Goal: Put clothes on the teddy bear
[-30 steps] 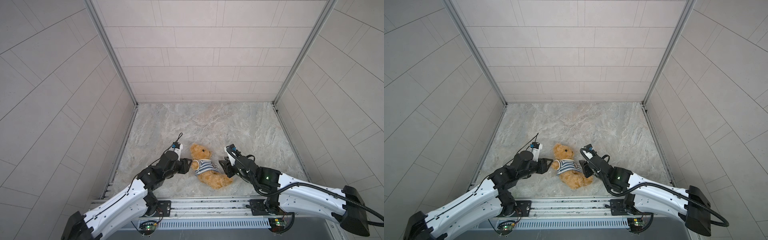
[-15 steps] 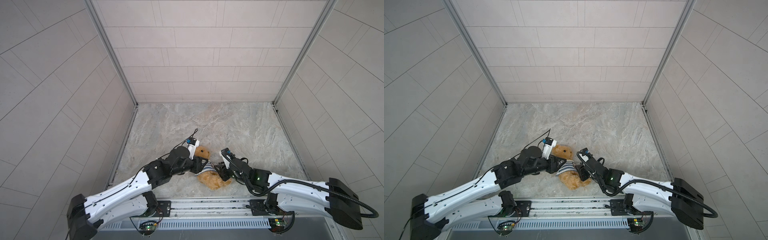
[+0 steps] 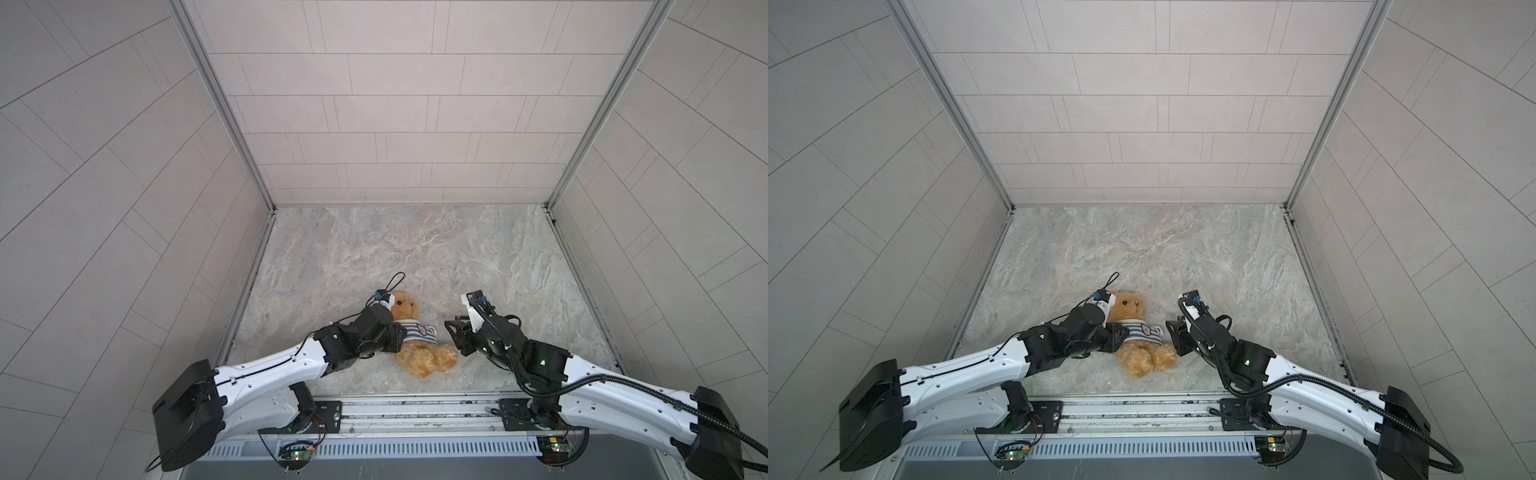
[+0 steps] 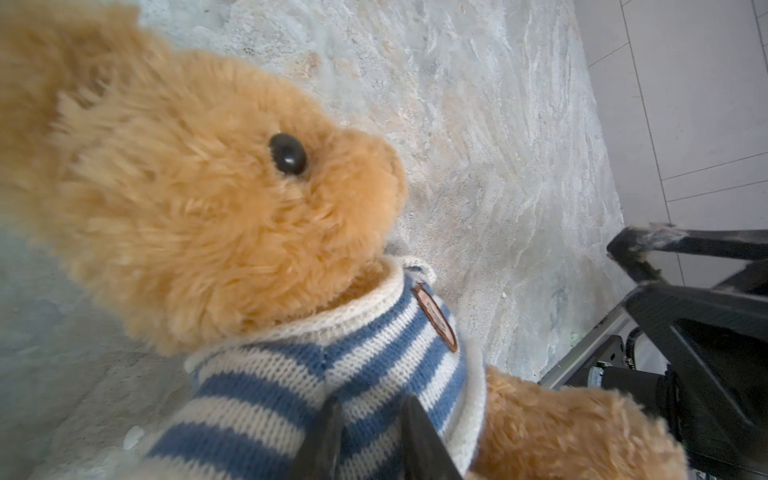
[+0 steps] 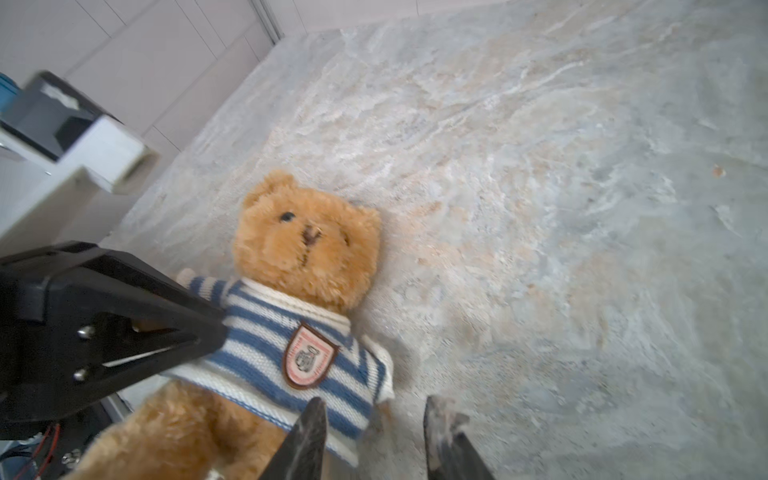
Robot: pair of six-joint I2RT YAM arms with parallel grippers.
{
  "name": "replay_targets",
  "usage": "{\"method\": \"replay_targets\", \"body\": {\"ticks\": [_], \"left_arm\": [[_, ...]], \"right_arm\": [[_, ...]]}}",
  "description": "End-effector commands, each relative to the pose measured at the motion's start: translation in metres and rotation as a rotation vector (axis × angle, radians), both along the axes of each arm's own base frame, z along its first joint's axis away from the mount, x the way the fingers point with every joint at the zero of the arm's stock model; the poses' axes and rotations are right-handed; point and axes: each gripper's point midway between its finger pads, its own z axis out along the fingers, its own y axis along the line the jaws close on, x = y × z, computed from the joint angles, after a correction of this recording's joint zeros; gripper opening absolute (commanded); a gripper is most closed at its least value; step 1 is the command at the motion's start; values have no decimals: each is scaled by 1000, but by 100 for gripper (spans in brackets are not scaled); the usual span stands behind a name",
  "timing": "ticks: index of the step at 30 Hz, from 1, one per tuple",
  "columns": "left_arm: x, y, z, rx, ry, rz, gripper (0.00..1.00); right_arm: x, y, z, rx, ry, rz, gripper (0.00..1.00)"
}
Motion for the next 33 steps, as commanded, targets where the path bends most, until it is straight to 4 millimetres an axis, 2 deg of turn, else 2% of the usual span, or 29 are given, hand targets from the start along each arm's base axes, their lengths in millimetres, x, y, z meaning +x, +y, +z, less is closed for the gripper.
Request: {"method": "replay_targets", "body": {"ticks": [1,6,11,21,26,30,33], "left_arm": [[9,4,-4,0,-32,35,30],[22,13,-7,-23,-45,49,31],[34,26,-8,-17,-57,66,31],[29,30,13,11,-99,8,41],[25,26,25,-31,-91,-1,49],[23,29,19,-17,-76,7,51],[22,32,5,10,-55,5,47]], "right_arm": [[-5,-14,-26,-75,61,-31,42],[-8,2,-36,-54,113,1,39],[-14,33,-35,-47,136,60,37],[-23,104,-24,19,122,188,35],[-29,131,-15,79,114,251,35],[-34,139,-1,124,88,282,34],[-32,128,3,134,41,267,34]]}}
